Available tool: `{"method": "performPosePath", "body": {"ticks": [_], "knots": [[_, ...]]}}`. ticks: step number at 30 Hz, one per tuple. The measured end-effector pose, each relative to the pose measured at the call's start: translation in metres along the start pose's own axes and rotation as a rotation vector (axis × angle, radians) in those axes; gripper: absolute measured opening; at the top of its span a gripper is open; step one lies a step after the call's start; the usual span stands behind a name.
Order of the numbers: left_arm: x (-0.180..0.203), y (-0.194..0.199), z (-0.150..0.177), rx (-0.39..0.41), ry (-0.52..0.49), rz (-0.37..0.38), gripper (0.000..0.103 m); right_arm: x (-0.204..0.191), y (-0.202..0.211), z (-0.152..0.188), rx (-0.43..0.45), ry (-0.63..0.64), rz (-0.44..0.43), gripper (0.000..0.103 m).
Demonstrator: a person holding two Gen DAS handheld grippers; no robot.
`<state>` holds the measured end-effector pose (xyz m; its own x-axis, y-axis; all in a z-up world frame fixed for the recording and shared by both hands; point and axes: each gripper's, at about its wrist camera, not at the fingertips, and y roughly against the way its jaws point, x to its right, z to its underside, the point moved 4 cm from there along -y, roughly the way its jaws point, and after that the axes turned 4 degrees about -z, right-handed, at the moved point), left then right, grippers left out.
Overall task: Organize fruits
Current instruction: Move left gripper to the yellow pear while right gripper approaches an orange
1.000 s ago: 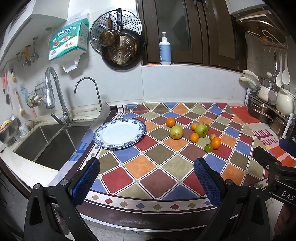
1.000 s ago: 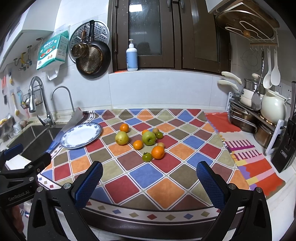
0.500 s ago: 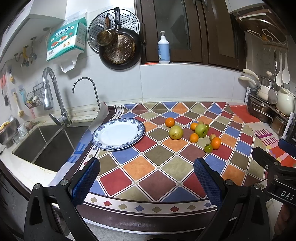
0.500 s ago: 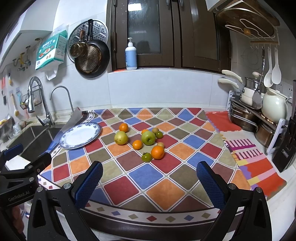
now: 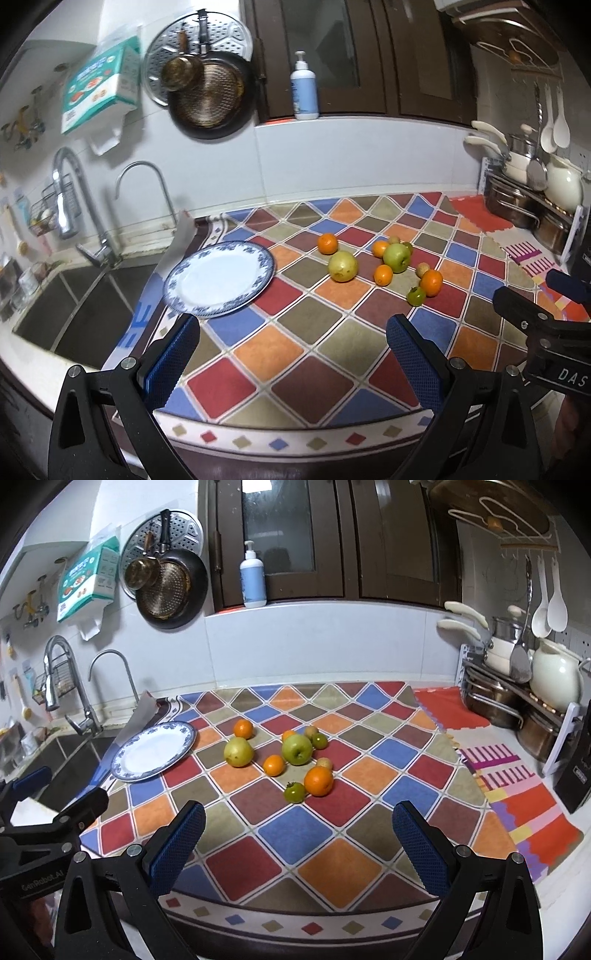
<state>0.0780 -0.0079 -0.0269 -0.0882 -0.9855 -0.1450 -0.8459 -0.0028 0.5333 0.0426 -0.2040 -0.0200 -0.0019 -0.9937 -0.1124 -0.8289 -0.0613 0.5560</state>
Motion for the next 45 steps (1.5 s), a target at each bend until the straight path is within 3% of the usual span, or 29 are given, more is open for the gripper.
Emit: {"method": "performPosePath", "body": {"ticks": [7,18,34,45], "knots": [[0.009,-0.038,-0.016,0.000,-0.085,0.082,0.098,0.004,-0.031,-0.005,-0.038,-0.061,0.027,0.101],[0.017,-0.102,-0.036,0.009,-0.208,0.175,0.090,0.006,-0.081,-0.015,-0.093,-0.145,0.105,0.091],[0.048,-0.198,-0.037,-0.109,-0.311,0.329,0.077,0.024,-0.154,-0.011,-0.236,-0.249,0.198,0.072],[0.063,-0.231,-0.031,-0.165,-0.332,0.383,0.068,0.032,-0.183,-0.005,-0.308,-0.275,0.207,0.061]]}}
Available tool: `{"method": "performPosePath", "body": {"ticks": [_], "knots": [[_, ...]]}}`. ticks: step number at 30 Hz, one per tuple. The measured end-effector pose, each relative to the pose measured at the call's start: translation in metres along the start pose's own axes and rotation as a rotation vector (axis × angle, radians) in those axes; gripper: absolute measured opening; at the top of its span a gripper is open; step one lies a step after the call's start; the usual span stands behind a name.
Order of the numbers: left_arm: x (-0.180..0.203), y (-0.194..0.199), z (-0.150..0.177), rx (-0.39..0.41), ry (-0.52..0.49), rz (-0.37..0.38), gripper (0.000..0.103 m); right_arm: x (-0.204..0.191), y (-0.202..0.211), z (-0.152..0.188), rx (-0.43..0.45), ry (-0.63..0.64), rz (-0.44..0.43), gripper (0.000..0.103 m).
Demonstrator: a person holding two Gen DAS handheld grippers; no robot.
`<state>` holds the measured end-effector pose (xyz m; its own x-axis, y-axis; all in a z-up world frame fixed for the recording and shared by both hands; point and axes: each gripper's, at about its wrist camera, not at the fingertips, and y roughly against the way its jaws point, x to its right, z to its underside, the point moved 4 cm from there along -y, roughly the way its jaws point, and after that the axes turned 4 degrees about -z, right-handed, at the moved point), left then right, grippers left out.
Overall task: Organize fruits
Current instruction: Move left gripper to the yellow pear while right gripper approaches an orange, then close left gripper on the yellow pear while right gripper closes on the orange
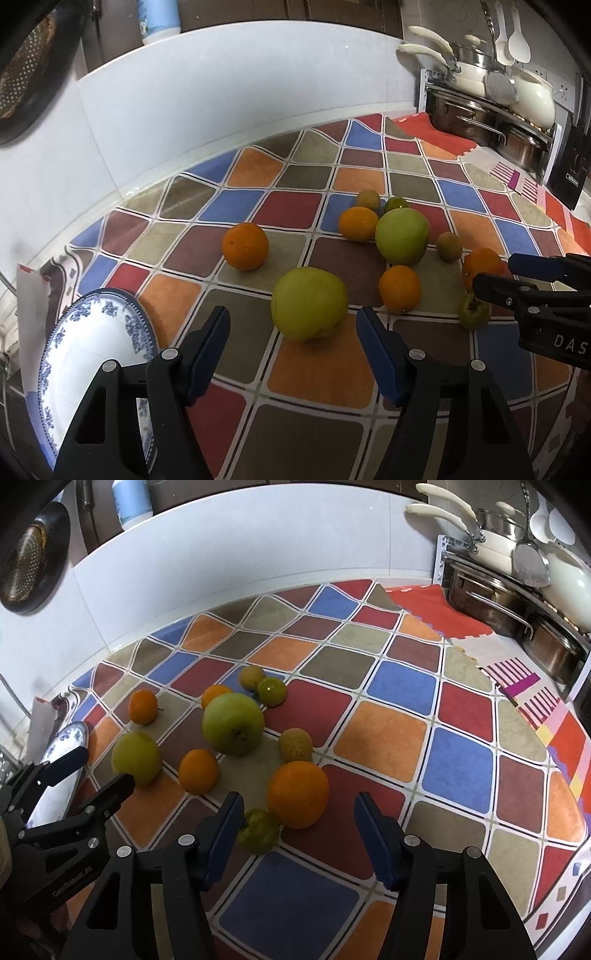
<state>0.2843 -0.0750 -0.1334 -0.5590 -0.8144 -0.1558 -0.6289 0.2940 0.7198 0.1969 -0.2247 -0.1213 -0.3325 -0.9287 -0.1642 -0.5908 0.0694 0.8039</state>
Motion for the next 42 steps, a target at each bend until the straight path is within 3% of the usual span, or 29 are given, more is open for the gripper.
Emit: {"method": "performPosePath", "body": {"ticks": [9,14,21,31,42], "knots": [[0.003,-0.020,0.000,-0.045,0.002,0.044,0.058,0.002,-0.014,-0.003,-0.025,-0.013,-0.004,0.053],[0.006,-0.026,-0.001,-0.056,0.001,0.066,0.050,0.002,-0.019,-0.005,-0.032,-0.019,-0.007,0.042],[0.004,-0.026,0.000,-0.053,0.011,0.064,0.049,0.001,-0.019,-0.007,-0.026,-0.009,-0.003,0.040],[-0.007,0.005,-0.005,-0.006,0.053,0.045,0.049,-0.013,0.000,-0.014,0.030,0.049,-0.024,0.040],[-0.045,0.052,0.006,0.036,0.180,-0.031,0.049,-0.066,0.028,-0.016,0.079,0.203,-0.141,0.040]]}}
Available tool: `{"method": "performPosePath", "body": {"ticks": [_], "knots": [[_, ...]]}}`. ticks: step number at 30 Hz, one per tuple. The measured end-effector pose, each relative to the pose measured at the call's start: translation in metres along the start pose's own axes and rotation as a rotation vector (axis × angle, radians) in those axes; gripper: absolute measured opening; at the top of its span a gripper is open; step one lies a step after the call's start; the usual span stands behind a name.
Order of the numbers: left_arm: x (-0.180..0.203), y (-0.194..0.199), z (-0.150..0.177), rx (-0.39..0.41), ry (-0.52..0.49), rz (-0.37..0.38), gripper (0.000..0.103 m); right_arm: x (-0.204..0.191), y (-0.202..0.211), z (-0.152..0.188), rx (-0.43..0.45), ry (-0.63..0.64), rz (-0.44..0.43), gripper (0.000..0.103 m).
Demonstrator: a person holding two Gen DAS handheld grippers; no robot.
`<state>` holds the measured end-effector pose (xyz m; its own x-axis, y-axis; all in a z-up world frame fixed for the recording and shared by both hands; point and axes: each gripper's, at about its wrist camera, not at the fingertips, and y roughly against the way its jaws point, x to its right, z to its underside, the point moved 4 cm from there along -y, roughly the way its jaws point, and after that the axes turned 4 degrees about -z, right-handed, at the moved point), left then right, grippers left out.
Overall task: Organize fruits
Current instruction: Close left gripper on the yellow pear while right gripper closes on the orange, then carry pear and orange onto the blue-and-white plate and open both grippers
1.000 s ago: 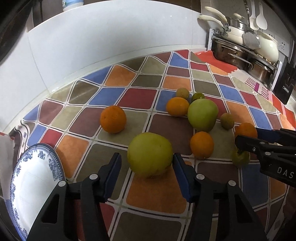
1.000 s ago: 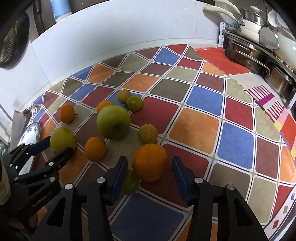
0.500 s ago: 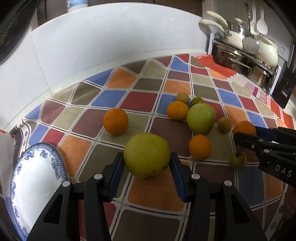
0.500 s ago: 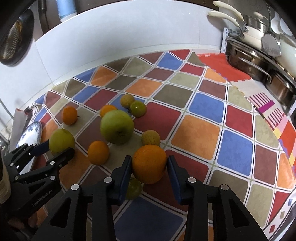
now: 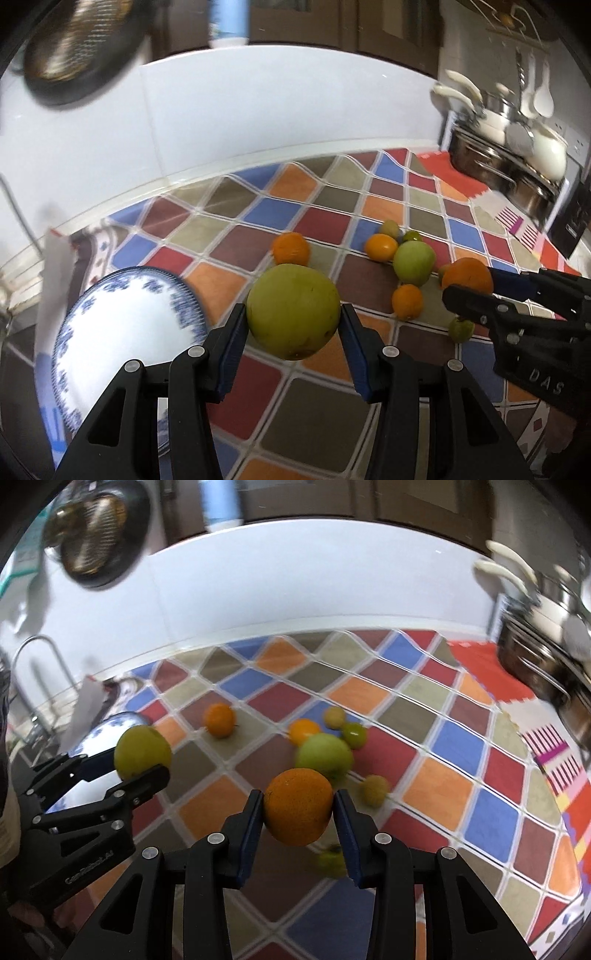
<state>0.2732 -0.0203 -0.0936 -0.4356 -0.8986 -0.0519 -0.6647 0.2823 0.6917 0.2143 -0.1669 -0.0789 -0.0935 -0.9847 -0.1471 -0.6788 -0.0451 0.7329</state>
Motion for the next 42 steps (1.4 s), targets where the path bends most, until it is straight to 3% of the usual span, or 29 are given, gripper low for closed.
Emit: {"method": "performPosePath", "body": {"ticks": [10,21,29,42], "knots": [[-0.061,0.034,0.017,0.036,0.095,-0.130,0.049,-0.065,0.002,-0.016,0.047,0.126,-0.114,0.040],[-0.135,0.039,0.033,0.018,0.143,-0.250,0.049,-0.150,-0.033,-0.031,0.030,0.239,-0.253,0.040],[-0.168,0.012,0.036,-0.017,0.148,-0.259,0.049,-0.188,-0.076,-0.042,-0.028,0.289,-0.311,0.040],[-0.201,-0.036,0.042,-0.097,0.158,-0.268,0.049,-0.218,-0.147,-0.051,-0.129,0.357,-0.328,0.040]]}}
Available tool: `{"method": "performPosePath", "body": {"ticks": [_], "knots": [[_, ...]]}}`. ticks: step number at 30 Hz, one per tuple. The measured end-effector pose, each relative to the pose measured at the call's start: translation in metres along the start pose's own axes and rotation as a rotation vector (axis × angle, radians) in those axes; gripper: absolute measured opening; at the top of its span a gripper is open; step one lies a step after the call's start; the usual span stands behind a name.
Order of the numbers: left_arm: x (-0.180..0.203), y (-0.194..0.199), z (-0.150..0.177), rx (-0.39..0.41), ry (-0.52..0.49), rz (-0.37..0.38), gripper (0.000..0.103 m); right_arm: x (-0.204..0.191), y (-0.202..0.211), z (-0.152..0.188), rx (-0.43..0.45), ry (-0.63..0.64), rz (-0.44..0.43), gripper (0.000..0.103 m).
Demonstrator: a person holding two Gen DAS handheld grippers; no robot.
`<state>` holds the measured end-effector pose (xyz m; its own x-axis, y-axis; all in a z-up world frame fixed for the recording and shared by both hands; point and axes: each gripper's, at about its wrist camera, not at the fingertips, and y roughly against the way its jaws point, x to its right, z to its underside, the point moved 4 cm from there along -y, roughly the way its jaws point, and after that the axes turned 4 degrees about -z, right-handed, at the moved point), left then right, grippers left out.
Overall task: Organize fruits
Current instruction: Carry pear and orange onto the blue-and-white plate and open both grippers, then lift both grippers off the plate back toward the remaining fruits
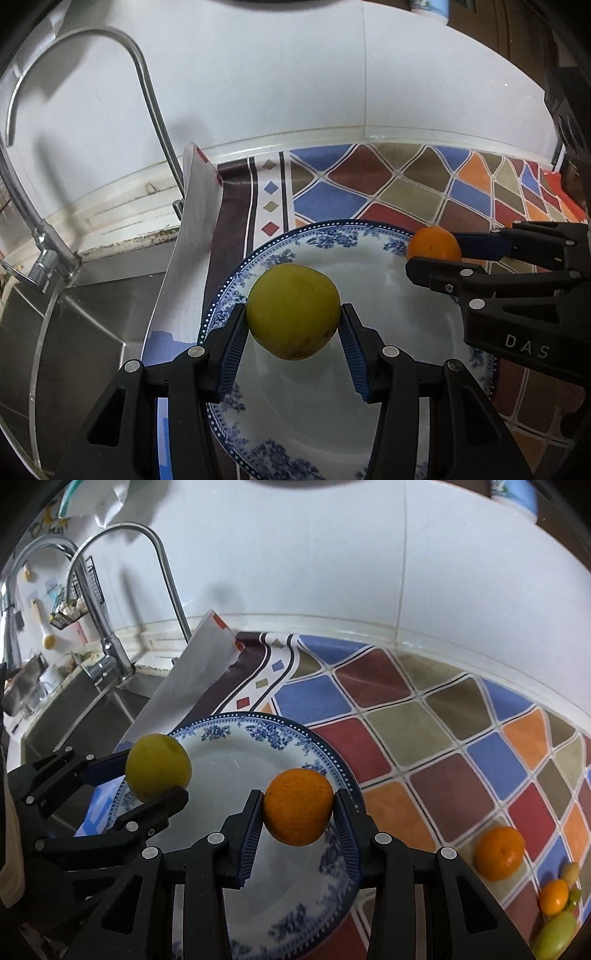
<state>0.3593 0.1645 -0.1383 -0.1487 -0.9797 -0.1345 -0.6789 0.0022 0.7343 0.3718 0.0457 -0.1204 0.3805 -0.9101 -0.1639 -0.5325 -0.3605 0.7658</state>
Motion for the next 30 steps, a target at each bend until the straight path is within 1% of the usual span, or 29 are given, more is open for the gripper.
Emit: {"method": "performPosePath", "body": {"ticks": [3,7,9,10,11,12,13,14,15,17,20,22,26,30], "knots": [[-0.001,-0.005,0.000,-0.015,0.009,0.007,0.049,0.002,-0.009,0.000,-0.013,-0.009,-0.008,0.040],[0.000,-0.011,0.002,-0.035,0.001,-0.001,0.050,0.004,-0.017,0.001,-0.031,-0.016,-0.015,0.040],[0.000,-0.010,0.003,-0.027,0.004,-0.013,0.051,0.005,-0.019,0.002,-0.033,-0.026,-0.018,0.040],[0.000,-0.007,0.002,-0.015,0.003,-0.023,0.053,0.005,-0.019,0.002,-0.031,-0.029,-0.020,0.040],[-0.001,-0.004,0.000,-0.004,0.006,-0.028,0.061,0.005,-0.019,0.002,-0.031,-0.026,-0.027,0.041],[-0.002,0.000,-0.001,0.008,0.014,-0.033,0.064,0.005,-0.018,0.002,-0.031,-0.027,-0.032,0.042],[-0.003,0.005,-0.003,0.019,0.019,-0.039,0.064,0.005,-0.017,0.002,-0.032,-0.032,-0.035,0.047],[-0.004,0.010,-0.003,0.030,0.022,-0.045,0.065,0.005,-0.013,0.002,-0.028,-0.041,-0.038,0.049],[-0.005,0.016,-0.003,0.039,0.026,-0.057,0.068,0.006,-0.008,0.003,-0.015,-0.049,-0.036,0.049],[-0.007,0.026,-0.002,0.051,0.031,-0.072,0.069,0.006,0.002,0.003,0.006,-0.059,-0.022,0.049],[-0.009,0.045,-0.002,0.082,0.045,-0.080,0.074,0.005,0.022,0.004,0.041,-0.059,-0.003,0.049],[-0.008,0.061,-0.003,0.113,0.050,-0.088,0.076,0.003,0.035,0.004,0.062,-0.054,0.015,0.050],[-0.003,0.085,-0.003,0.165,0.057,-0.070,0.082,-0.001,0.071,0.010,0.130,-0.042,0.054,0.059],[0.006,0.104,-0.004,0.204,0.064,-0.042,0.084,0.000,0.108,0.017,0.191,-0.051,0.106,0.061]]}}
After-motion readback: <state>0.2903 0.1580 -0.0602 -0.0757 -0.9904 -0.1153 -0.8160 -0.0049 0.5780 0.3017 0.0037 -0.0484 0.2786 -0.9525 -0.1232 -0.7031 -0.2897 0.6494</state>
